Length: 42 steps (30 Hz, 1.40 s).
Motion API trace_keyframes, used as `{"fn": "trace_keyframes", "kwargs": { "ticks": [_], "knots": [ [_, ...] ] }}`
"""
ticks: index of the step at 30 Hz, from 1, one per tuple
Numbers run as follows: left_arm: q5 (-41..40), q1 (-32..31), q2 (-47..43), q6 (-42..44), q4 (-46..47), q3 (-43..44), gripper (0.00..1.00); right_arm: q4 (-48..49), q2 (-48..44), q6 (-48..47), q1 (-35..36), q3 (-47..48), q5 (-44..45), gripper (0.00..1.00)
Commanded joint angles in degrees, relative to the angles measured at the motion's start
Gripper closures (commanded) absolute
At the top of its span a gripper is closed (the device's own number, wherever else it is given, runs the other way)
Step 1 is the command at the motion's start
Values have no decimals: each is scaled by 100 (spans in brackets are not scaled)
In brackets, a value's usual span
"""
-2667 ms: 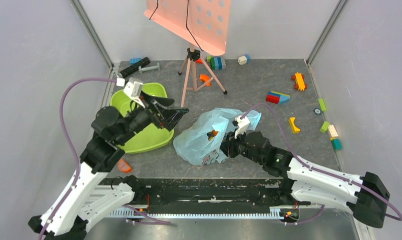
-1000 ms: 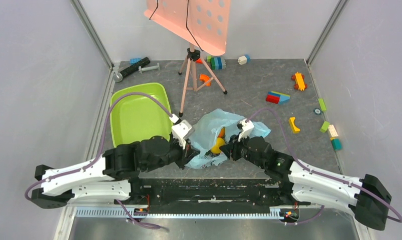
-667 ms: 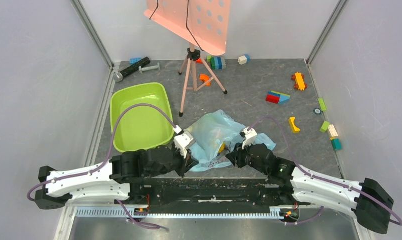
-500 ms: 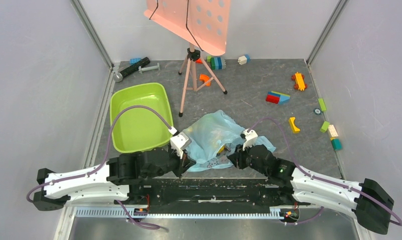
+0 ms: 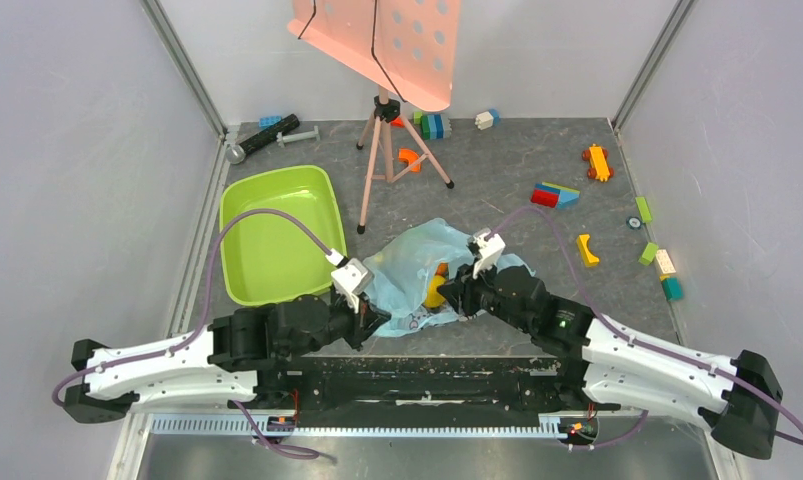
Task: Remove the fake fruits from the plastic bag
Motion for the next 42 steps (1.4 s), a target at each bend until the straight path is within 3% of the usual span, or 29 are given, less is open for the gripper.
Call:
{"fn": "trace_keyframes", "kwargs": {
  "ticks": [1, 6, 13, 25, 31, 36, 39, 42],
  "knots": [
    [-242, -35, -40, -322, 441, -49, 98, -43, 414, -315, 73, 574, 61, 73],
    [-374, -41, -196, -429, 501, -222, 98, 127, 898, -371, 132, 612, -22, 73],
    [-748, -36, -338, -681, 483, -447, 98, 1264, 827, -232, 337, -390, -189, 75],
    [-1169, -36, -138, -1183, 453, -852, 98, 1867, 995, 259, 1028, -1609, 489, 76],
    [-1391, -35, -418, -1352, 281, -993, 98, 1408, 1222, 241, 1058, -1376, 770, 75],
    [-1434, -33, -412, -1362, 227, -993, 98, 1034, 911, 50, 1059, -775, 1111, 66],
    [-1429, -41, -337, -1383, 255, -1001, 98, 799, 1017, -114, 1058, -244, 1153, 58],
    [-1411, -39, -294, -1402, 262, -1009, 98, 542, 1281, -204, 1060, 262, 1308, 57]
  ]
}}
